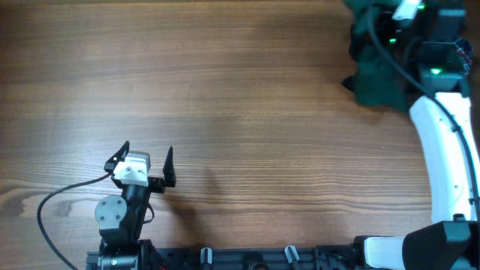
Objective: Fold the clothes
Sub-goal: 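Pull the green garment out with the right gripper and drop it mid-table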
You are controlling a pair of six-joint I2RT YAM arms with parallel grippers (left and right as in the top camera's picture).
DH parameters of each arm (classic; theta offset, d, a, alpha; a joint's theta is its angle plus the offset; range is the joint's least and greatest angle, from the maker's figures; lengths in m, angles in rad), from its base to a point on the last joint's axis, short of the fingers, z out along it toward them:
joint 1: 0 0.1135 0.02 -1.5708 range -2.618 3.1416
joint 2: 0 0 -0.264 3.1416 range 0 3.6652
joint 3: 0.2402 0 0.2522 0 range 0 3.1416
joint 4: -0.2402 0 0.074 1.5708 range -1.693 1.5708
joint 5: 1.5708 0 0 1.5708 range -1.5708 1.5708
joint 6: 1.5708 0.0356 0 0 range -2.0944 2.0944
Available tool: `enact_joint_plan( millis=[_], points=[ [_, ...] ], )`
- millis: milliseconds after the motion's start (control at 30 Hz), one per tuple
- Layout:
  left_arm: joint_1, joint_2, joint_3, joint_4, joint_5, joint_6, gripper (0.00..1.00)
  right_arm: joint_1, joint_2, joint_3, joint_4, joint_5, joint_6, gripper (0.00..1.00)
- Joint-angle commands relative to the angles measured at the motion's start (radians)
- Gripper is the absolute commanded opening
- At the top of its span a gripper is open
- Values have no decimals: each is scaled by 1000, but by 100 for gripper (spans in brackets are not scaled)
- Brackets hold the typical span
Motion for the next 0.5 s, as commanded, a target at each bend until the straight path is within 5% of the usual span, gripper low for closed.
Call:
enact_joint_plan(
  millis=[0, 167, 467],
  points=[
    [-8, -5, -6, -1, -9, 15, 100, 259, 6, 10, -5, -225, 13, 4],
    [-8, -5, -6, -1, -9, 15, 100, 645, 59, 10, 71, -231, 24, 4],
    [-8, -5, -6, -1, -9, 15, 100, 721, 106, 10, 529, -330, 288, 4]
  ],
)
